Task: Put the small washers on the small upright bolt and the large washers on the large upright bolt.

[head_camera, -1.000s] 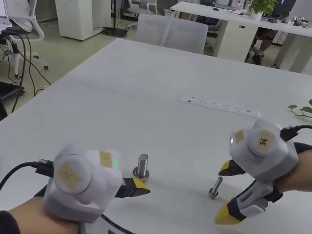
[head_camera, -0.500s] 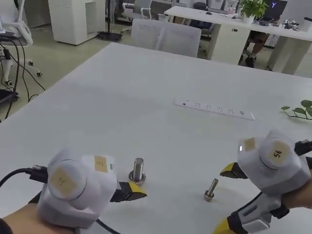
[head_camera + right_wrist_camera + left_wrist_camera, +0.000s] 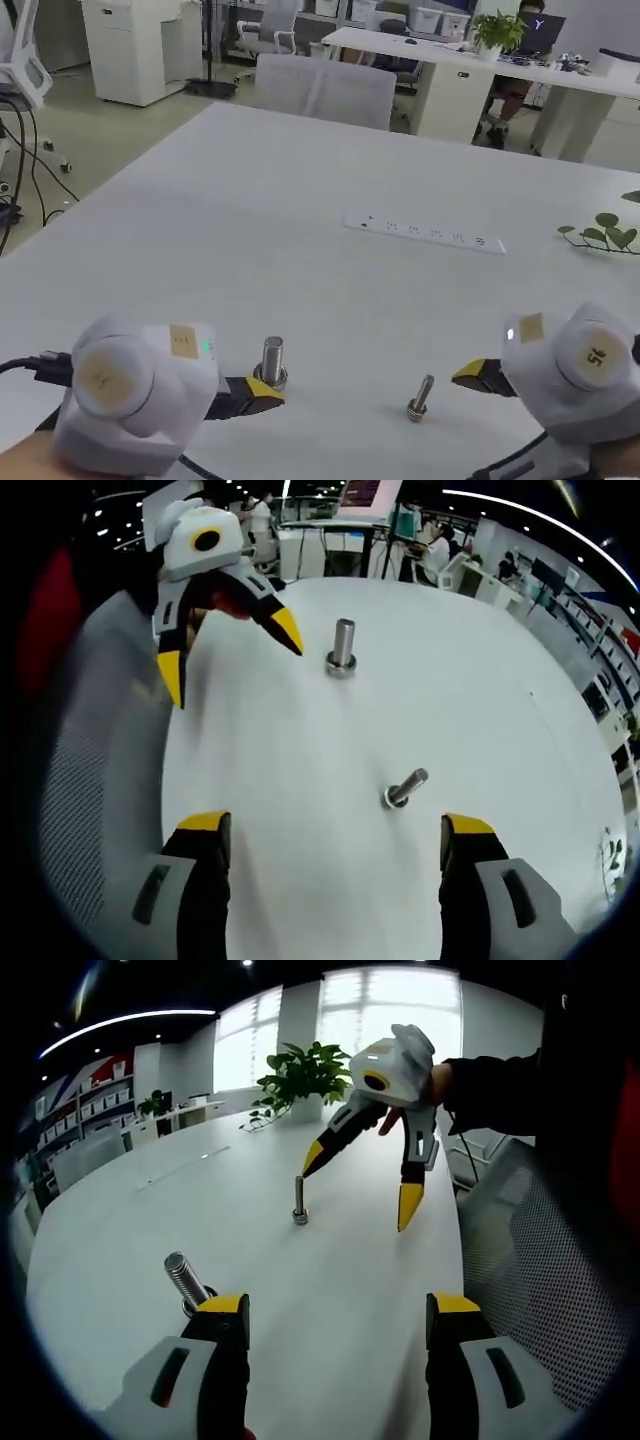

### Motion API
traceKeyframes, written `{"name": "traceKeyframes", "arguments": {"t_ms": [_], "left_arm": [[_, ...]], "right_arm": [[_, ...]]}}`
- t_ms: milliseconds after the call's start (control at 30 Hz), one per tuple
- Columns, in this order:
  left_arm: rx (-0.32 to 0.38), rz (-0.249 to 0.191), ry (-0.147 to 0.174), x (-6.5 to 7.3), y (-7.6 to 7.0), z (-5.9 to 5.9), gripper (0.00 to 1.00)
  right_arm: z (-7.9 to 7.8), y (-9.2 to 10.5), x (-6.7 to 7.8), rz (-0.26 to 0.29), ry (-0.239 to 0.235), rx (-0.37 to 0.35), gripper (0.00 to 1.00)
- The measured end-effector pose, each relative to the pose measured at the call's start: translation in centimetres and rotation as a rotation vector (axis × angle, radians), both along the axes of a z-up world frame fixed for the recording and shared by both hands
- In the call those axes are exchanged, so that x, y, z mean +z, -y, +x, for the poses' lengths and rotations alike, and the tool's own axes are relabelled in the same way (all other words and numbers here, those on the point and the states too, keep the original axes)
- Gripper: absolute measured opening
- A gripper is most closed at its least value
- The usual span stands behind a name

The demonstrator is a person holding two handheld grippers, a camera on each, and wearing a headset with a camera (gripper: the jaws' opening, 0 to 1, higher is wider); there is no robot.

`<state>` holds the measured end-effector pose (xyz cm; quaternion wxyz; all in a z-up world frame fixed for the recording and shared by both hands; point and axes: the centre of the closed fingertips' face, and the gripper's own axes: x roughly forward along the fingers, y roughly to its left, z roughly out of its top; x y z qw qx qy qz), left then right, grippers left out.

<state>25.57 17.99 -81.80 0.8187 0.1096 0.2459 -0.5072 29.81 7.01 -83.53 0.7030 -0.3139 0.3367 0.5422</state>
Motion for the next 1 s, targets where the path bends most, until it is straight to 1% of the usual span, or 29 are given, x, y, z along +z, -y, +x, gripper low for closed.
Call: {"name": "traceKeyframes", "arguments": {"t_ms": [167,200,333,500,600,700,800,1000], "left_arm": [[0.009,0.0,0.005,0.3,-0.3,0.0,0.71],[0.01,-0.001,0.006,0.3,-0.4,0.0,0.71],[0.017,-0.002,0.008,0.7,-0.8,-0.1,0.72],[0.028,-0.001,0.011,1.1,-1.4,-0.4,0.72],[0.034,0.002,0.013,1.1,-1.7,-0.7,0.72],[0.041,0.003,0.014,1.2,-2.0,-1.2,0.72],[0.049,0.002,0.011,1.2,-2.3,-1.6,0.73],[0.076,0.0,-0.001,0.9,-3.1,-2.4,0.74]], "right_arm": [[-1.7,0.1,0.0,0.015,0.0,-0.012,0.87],[-2.1,0.1,0.0,0.025,-0.001,-0.017,0.87],[-3.0,0.0,0.4,0.05,0.007,-0.037,0.87],[-3.7,-0.2,0.7,0.088,0.005,-0.064,0.87],[-4.0,-0.2,0.8,0.1,0.009,-0.071,0.87],[-4.1,-0.5,1.2,0.126,0.013,-0.085,0.87],[-4.5,-0.7,1.4,0.145,0.012,-0.09,0.87],[-5.3,-0.5,1.2,0.158,0.003,-0.102,0.87]]}}
